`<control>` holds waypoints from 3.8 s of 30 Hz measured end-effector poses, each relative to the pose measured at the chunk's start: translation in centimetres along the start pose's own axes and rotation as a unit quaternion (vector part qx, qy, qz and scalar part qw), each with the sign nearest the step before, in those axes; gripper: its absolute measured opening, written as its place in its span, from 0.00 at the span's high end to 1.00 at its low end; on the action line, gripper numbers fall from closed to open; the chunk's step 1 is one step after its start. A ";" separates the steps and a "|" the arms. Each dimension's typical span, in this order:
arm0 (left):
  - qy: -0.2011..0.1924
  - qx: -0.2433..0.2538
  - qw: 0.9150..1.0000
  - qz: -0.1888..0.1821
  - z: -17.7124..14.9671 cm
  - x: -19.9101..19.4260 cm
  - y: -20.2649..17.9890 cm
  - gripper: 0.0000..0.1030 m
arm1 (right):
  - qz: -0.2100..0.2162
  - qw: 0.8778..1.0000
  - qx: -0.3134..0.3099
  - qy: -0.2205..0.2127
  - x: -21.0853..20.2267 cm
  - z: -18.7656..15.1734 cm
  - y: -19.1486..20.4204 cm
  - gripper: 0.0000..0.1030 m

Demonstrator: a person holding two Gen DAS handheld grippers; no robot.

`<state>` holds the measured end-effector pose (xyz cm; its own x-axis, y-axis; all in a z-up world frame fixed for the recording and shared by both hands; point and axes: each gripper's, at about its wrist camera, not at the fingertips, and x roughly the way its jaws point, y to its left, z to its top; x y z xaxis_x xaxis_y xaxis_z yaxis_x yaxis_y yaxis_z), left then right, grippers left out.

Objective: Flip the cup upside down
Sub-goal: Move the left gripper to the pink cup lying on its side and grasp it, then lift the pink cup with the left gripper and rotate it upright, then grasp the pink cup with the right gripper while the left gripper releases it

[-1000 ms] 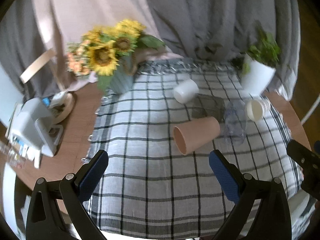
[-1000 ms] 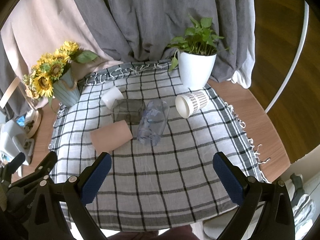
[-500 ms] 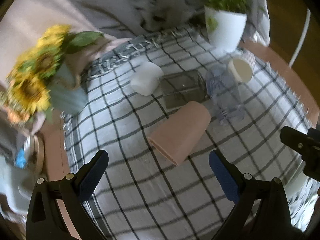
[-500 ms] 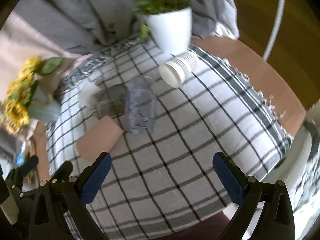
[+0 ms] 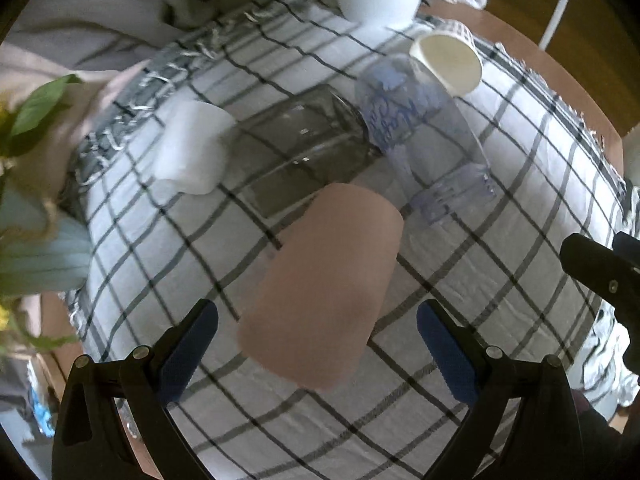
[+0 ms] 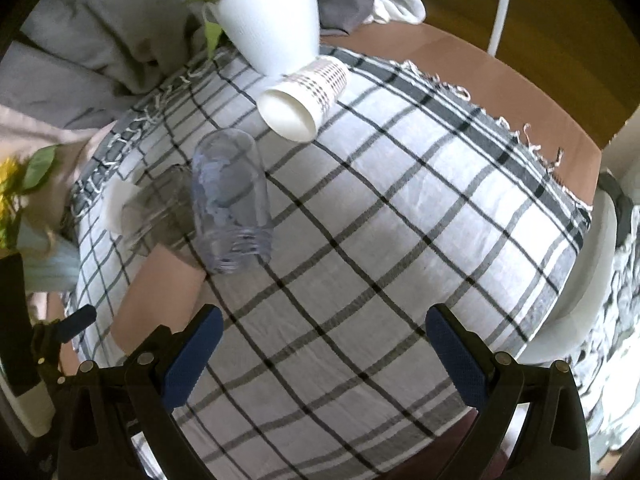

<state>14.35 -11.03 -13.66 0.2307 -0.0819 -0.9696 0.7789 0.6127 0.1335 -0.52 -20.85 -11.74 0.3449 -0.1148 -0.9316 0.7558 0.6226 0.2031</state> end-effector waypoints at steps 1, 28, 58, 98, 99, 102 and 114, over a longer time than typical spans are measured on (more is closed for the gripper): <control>0.007 0.005 1.000 -0.004 0.2 0.5 -0.1 0.02 | 0.000 1.000 0.006 0.004 0.4 0.0 0.0 0.01; 0.028 -0.087 0.995 -0.035 -1.1 1.7 1.3 0.27 | -0.024 0.999 -0.011 0.028 2.6 0.8 0.0 0.01; -0.026 -0.259 0.964 -0.049 -4.9 -4.6 -3.4 0.36 | 0.014 0.989 -0.144 0.014 0.2 2.8 -2.2 0.01; -0.012 -0.338 0.937 -0.091 -8.3 -2.0 -4.0 0.62 | -0.004 0.984 -0.178 0.007 -0.2 2.6 -3.2 0.01; -0.021 -0.335 0.939 -0.082 -8.3 -2.6 -3.9 0.58 | -0.004 0.984 -0.179 0.007 -0.3 2.6 -3.1 0.01; -0.052 -0.329 0.942 -0.042 -8.8 -5.0 -3.3 0.28 | 0.006 0.984 -0.178 0.005 -1.3 2.5 -2.9 0.01; -0.088 -0.373 0.920 0.078 -16.1 -9.6 1.0 0.03 | 0.070 0.967 -0.243 0.034 -3.7 -1.4 2.4 0.01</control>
<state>3.54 2.98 -7.56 0.4470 -0.0327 -0.8939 0.1267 0.9916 0.0271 -0.72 -17.83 -8.26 0.3740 0.0375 -0.9267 0.3473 0.9208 0.1775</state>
